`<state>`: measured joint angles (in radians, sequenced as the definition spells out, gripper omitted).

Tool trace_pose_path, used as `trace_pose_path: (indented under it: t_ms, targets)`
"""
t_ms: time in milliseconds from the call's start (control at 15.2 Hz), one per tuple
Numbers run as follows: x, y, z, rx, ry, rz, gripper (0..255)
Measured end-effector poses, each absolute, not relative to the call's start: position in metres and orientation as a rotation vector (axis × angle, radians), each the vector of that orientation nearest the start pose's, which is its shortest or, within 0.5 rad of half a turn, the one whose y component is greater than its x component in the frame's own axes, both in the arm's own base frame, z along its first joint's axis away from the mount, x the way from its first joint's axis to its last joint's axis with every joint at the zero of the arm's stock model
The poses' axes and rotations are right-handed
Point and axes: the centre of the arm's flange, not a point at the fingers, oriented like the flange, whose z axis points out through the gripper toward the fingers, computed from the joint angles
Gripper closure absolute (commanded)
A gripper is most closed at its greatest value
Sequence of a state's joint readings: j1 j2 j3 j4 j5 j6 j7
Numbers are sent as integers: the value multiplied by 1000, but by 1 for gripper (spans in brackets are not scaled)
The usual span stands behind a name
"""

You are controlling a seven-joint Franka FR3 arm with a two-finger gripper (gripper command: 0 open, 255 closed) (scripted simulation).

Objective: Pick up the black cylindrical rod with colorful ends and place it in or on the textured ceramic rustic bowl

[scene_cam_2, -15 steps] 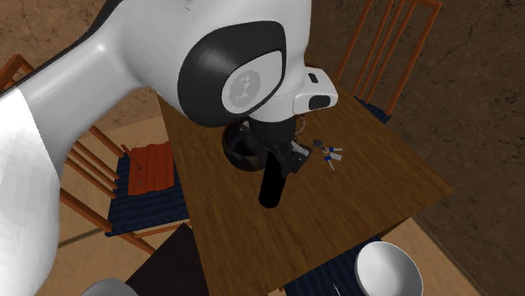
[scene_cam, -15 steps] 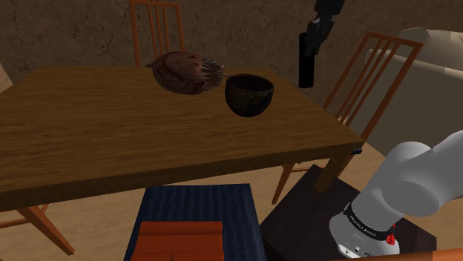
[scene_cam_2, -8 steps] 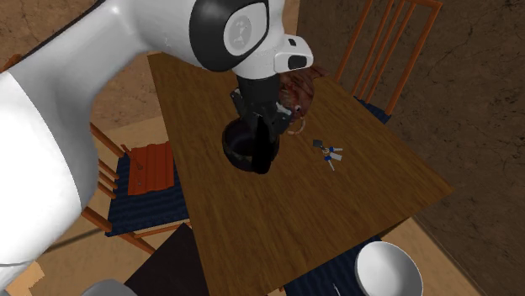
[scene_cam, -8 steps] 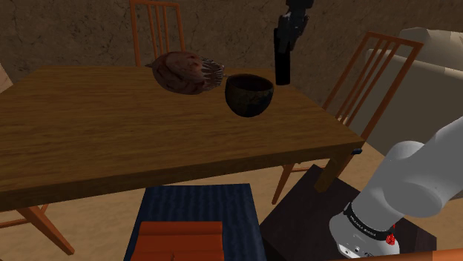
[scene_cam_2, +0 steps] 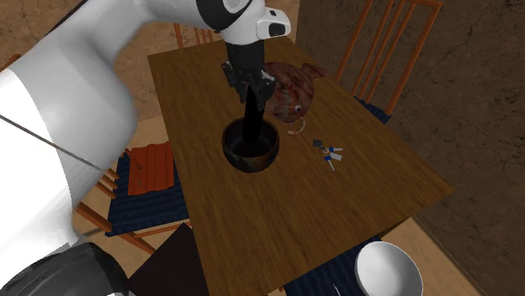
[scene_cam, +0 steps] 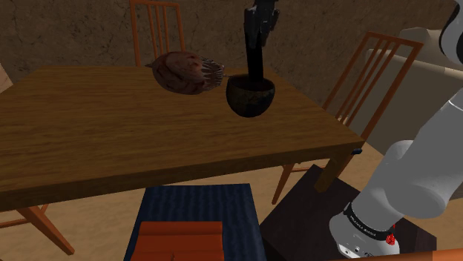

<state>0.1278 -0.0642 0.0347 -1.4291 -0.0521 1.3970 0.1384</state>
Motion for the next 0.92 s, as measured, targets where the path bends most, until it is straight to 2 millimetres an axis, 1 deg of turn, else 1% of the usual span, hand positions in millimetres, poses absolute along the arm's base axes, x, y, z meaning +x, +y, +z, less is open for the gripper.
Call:
trace_pose_path:
  t_ms: [264, 924]
  targets:
    - [513, 87, 693, -3188, -22, -63, 255]
    - [511, 87, 642, -3188, -21, -63, 255]
